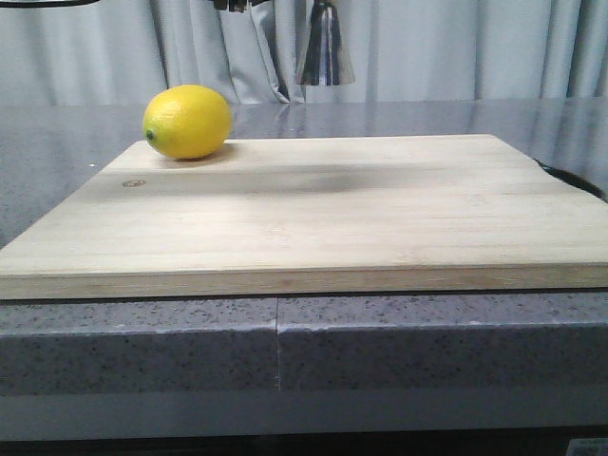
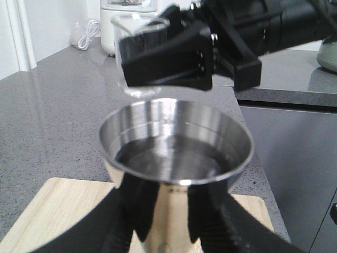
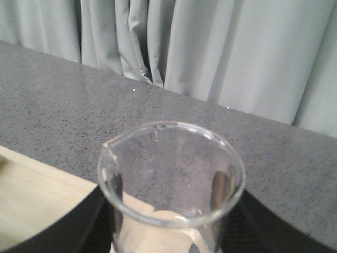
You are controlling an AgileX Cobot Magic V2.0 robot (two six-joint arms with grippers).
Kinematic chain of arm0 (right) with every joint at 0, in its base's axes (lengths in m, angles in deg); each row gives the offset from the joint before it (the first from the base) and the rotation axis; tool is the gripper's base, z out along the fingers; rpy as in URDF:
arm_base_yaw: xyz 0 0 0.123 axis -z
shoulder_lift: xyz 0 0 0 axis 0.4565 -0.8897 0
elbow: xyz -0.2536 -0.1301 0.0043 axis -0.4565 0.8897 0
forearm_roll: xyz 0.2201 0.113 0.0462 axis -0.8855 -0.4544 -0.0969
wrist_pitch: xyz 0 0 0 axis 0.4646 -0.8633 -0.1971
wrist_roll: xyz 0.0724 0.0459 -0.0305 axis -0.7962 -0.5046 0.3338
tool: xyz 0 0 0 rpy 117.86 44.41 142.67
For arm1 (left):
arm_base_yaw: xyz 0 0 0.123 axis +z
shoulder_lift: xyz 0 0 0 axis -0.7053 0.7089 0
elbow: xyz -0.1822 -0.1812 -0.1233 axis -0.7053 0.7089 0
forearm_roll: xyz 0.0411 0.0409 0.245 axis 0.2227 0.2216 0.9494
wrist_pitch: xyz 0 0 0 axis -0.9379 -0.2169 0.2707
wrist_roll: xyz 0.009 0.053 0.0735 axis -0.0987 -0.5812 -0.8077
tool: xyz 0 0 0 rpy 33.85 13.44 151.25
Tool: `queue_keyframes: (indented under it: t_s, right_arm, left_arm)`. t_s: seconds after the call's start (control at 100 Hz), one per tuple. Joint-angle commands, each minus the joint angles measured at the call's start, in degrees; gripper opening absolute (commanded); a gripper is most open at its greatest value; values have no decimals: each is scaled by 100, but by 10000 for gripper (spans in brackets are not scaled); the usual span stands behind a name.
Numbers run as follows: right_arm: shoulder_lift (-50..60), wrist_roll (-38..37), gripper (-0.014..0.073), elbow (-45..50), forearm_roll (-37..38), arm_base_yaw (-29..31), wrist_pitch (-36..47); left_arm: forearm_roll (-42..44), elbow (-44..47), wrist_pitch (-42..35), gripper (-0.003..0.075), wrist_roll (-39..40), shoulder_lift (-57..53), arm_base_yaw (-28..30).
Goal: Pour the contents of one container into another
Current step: 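Lower the emptied beaker back onto the board with the right gripper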
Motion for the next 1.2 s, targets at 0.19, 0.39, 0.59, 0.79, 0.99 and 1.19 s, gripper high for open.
queue_keyframes:
  t_s: [0.19, 0.39, 0.59, 0.79, 0.99, 1.19]
  right_arm:
    - [-135, -5, 273, 365, -155, 189, 1010]
    - [-728, 40, 273, 388, -144, 189, 1540]
    - [-1389, 689, 273, 388, -154, 189, 1935]
    - [-1874, 1087, 273, 308, -321, 212, 2131]
    - [-2184, 1100, 273, -25, -398, 212, 2075]
    - [-2326, 1100, 285, -222, -398, 212, 1769]
  left_arm:
    - [-474, -132, 572, 237, 35, -297, -47]
    - [-474, -132, 572, 237, 35, -297, -47]
    - [-474, -132, 572, 237, 35, -297, -47]
    - [-474, -132, 572, 237, 35, -297, -47]
    - [-474, -132, 572, 237, 35, -297, -47]
    - [-474, -132, 572, 237, 35, -297, -47]
